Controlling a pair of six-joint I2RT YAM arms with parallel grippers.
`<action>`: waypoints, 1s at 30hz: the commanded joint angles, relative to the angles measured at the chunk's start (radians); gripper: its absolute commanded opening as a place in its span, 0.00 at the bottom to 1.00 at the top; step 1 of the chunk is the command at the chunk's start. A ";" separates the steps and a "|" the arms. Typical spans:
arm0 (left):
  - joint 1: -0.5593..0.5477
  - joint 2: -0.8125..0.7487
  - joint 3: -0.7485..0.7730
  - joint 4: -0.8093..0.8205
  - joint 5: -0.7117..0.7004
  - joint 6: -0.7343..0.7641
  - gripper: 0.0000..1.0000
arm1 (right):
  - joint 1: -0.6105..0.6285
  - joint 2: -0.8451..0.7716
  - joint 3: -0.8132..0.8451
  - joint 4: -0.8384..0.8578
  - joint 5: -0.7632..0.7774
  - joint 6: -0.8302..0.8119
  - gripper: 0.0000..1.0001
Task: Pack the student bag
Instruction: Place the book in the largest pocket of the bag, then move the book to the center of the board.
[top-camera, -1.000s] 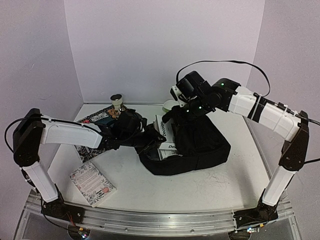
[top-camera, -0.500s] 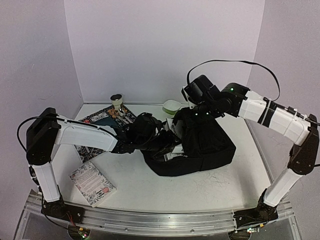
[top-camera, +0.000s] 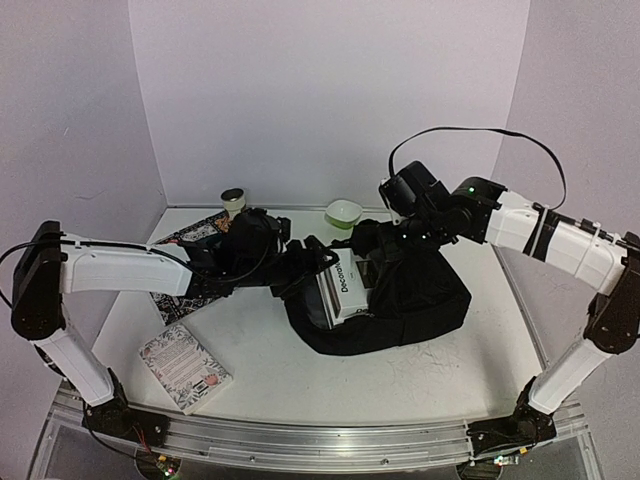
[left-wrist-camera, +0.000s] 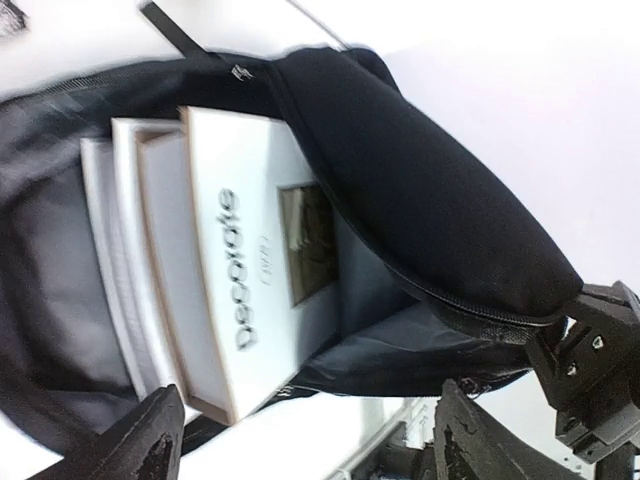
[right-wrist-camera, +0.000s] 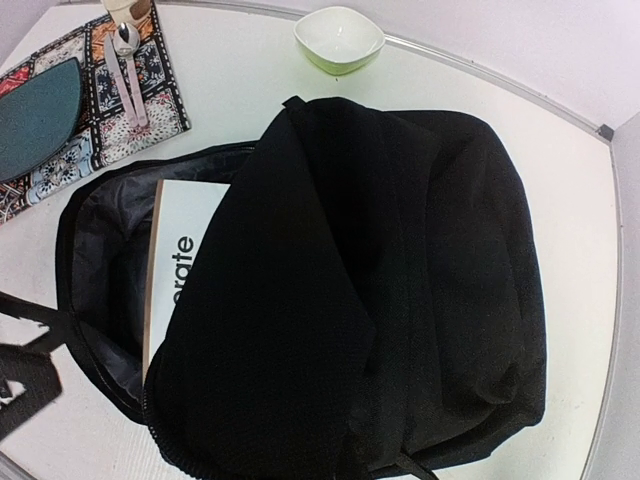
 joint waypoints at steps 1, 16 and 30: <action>0.047 -0.123 -0.056 -0.176 -0.062 0.065 0.91 | -0.006 -0.050 -0.018 -0.004 0.035 0.016 0.00; 0.213 -0.481 -0.328 -0.616 -0.153 0.012 1.00 | -0.006 -0.042 -0.073 0.046 -0.048 0.027 0.00; 0.296 -0.651 -0.460 -0.989 -0.171 -0.200 0.99 | -0.005 -0.041 -0.124 0.094 -0.092 0.032 0.00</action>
